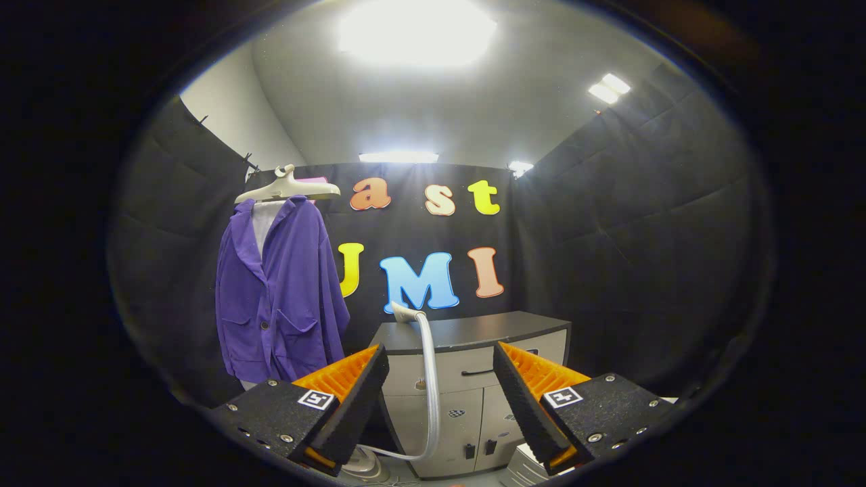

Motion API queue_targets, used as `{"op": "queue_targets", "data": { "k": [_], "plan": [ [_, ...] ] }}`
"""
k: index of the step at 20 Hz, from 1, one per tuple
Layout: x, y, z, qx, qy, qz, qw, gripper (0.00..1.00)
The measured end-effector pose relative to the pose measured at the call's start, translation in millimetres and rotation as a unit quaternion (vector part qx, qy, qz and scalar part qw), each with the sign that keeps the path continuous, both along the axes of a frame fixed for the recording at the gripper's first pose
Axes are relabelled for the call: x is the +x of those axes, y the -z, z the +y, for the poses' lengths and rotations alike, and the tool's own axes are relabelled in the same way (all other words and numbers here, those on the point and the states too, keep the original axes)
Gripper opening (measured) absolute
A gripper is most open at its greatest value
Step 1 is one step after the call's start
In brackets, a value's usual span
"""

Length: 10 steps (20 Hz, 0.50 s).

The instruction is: Iron the clothes twice with a garment steamer, once on the left side and once on the right side.

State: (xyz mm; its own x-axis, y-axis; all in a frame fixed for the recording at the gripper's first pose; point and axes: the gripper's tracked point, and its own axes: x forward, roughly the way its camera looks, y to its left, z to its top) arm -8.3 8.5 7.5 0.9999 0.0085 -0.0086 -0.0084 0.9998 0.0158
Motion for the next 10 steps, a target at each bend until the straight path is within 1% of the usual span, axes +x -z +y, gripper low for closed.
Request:
{"op": "queue_targets", "data": {
  "k": [4,7,10],
  "plan": [
    [4.8,-12.1,-0.2,0.003,0.000,-0.004,1.000,0.96],
    [16.8,-32.1,-1.8,-0.012,0.008,-0.019,1.000,0.96],
    [37.6,-59.1,5.9,-0.008,-0.005,-0.036,0.999,0.96]
  ]
}}
